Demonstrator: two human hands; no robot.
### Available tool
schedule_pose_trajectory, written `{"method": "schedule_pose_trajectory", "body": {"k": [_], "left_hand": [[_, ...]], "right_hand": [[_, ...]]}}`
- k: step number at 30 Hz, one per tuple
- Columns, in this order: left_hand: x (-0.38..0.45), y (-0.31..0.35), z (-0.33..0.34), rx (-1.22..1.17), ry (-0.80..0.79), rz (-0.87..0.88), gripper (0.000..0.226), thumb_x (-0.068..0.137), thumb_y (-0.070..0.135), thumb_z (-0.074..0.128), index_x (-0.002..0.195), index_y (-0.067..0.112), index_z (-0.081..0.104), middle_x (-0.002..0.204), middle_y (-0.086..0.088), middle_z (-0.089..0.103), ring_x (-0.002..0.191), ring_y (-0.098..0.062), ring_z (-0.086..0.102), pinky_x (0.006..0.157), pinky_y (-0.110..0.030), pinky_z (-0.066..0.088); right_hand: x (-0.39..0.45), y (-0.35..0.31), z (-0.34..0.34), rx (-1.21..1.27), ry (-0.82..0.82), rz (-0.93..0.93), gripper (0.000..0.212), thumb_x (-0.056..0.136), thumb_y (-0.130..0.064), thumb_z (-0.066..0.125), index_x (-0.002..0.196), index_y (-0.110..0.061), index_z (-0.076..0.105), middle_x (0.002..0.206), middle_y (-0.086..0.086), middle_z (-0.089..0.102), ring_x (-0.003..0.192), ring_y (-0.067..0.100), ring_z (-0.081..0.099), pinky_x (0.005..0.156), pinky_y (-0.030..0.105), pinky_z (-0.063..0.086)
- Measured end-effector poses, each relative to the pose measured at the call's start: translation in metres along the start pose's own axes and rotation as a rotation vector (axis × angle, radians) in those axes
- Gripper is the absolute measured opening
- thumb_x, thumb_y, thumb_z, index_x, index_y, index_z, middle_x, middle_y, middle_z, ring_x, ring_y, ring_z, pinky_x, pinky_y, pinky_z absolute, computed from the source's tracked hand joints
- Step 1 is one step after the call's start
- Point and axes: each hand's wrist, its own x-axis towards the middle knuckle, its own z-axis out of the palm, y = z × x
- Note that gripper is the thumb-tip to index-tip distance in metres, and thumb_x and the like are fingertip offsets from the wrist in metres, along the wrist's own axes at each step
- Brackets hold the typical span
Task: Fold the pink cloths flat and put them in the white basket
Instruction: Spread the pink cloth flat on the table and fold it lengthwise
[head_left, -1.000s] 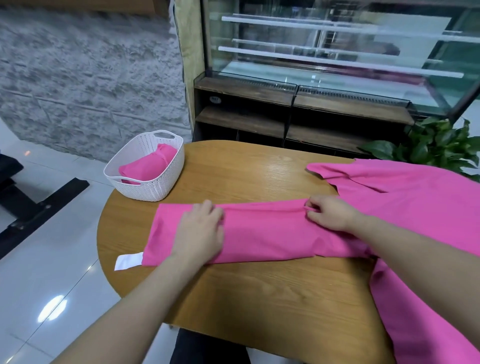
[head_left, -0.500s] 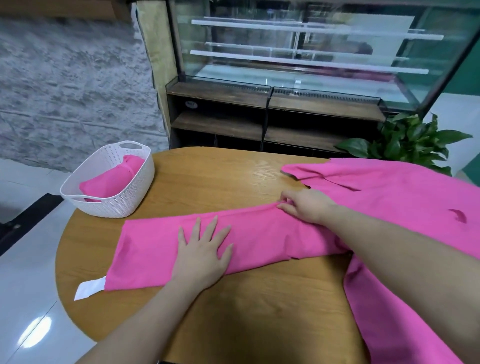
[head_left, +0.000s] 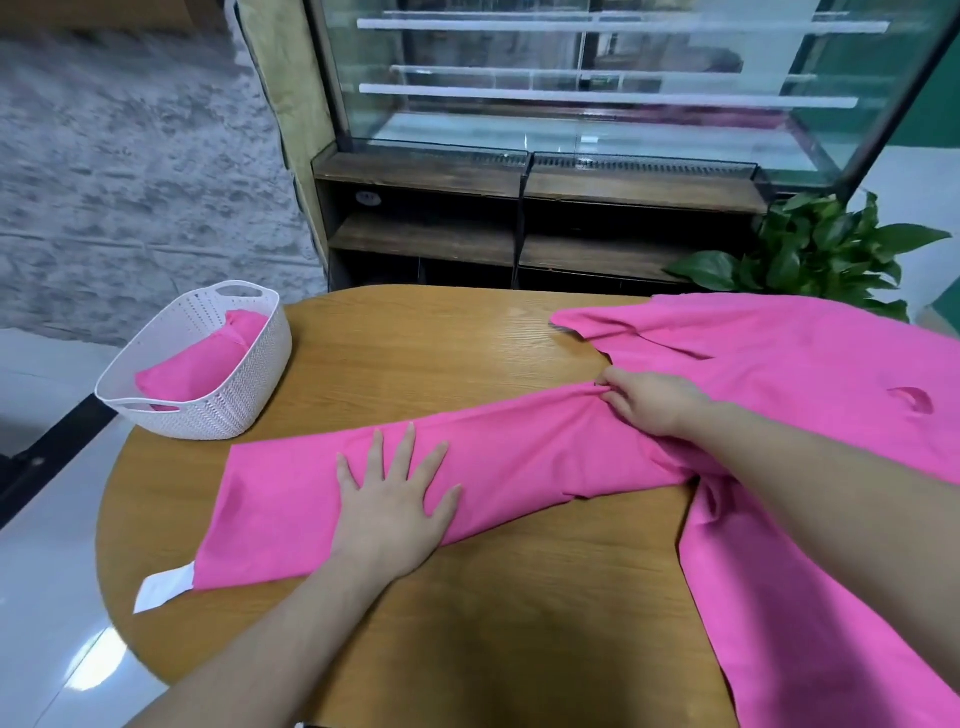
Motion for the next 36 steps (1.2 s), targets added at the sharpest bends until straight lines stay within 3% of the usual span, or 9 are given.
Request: {"method": "schedule_pose_trajectory", "body": {"k": [5,9,16,20,23,24,29,33,36], "left_hand": [[0.0,-0.001,0.001,0.021,-0.006,-0.013,0.079,0.081,0.075,-0.006,0.154,0.047,0.005,0.166,0.003,-0.005,0.152,-0.031,-0.007,0.116,-0.067,0.002],[0.001,-0.003,-0.001,0.01,-0.012,-0.014,0.08,0.08,0.077,-0.007,0.154,0.048,0.005,0.166,0.004,-0.005,0.152,-0.03,-0.008,0.117,-0.066,0.001],[0.0,-0.018,-0.002,0.012,-0.04,0.04,0.092,0.07,0.085,-0.02,0.153,0.052,0.004,0.166,0.009,-0.007,0.153,-0.025,-0.009,0.118,-0.063,-0.001],[-0.003,-0.019,-0.008,0.008,-0.046,0.034,0.082,0.078,0.081,-0.003,0.151,0.05,0.019,0.166,0.008,0.002,0.153,-0.024,-0.001,0.115,-0.067,0.0],[0.006,0.012,-0.017,-0.073,0.142,0.105,0.063,0.086,0.066,0.024,0.129,0.034,0.057,0.154,0.003,0.038,0.149,-0.025,0.022,0.113,-0.068,0.01],[0.011,0.028,-0.02,-0.096,0.202,0.169,0.052,0.087,0.059,0.032,0.119,0.03,0.061,0.146,0.003,0.047,0.146,-0.025,0.029,0.113,-0.067,0.013],[0.047,0.124,-0.034,-0.198,0.224,0.458,0.028,0.087,0.028,0.056,0.113,0.025,0.064,0.133,0.003,0.057,0.132,-0.02,0.047,0.11,-0.046,0.032],[0.071,0.188,-0.045,-0.213,0.207,0.521,0.035,0.086,0.023,0.057,0.121,0.023,0.059,0.135,0.003,0.053,0.128,-0.02,0.046,0.1,-0.037,0.037],[0.081,0.217,-0.052,-0.201,0.192,0.521,0.032,0.084,0.021,0.057,0.115,0.023,0.053,0.124,0.002,0.056,0.119,-0.023,0.051,0.092,-0.036,0.037]], "right_hand": [[0.005,-0.003,0.005,0.073,-0.018,0.085,0.028,0.101,-0.04,0.046,0.115,-0.016,0.05,0.107,0.011,0.067,0.096,0.033,0.062,0.077,0.036,0.047],[-0.004,-0.001,-0.007,0.17,-0.102,0.094,0.023,0.089,-0.035,0.061,0.093,-0.018,0.045,0.091,0.004,0.062,0.086,0.029,0.057,0.074,0.035,0.044],[-0.035,0.016,-0.022,-0.013,-0.26,0.158,0.029,0.081,-0.02,0.059,0.108,-0.026,0.054,0.095,-0.001,0.06,0.086,0.024,0.054,0.073,0.029,0.042],[-0.045,0.015,-0.031,0.038,-0.325,0.103,0.028,0.08,-0.006,0.054,0.101,-0.024,0.059,0.096,0.004,0.063,0.085,0.023,0.054,0.074,0.029,0.043],[-0.052,0.018,-0.031,0.064,-0.306,0.099,0.035,0.08,-0.004,0.054,0.112,-0.019,0.057,0.095,0.005,0.06,0.086,0.024,0.053,0.072,0.03,0.041],[-0.054,0.018,-0.03,0.073,-0.301,0.104,0.039,0.08,-0.005,0.054,0.116,-0.019,0.053,0.095,0.005,0.058,0.086,0.025,0.053,0.072,0.03,0.04],[-0.063,0.027,-0.022,0.164,-0.235,0.109,0.045,0.077,-0.004,0.054,0.118,-0.018,0.042,0.1,0.011,0.062,0.088,0.029,0.057,0.072,0.035,0.045],[-0.09,0.049,-0.027,0.026,-0.066,0.099,0.048,0.071,-0.012,0.058,0.116,-0.023,0.045,0.115,0.004,0.055,0.107,0.027,0.052,0.086,0.036,0.044],[-0.115,0.065,-0.032,-0.138,-0.022,0.158,0.048,0.075,-0.022,0.059,0.119,-0.025,0.042,0.124,0.001,0.046,0.117,0.025,0.045,0.091,0.042,0.039]]}}
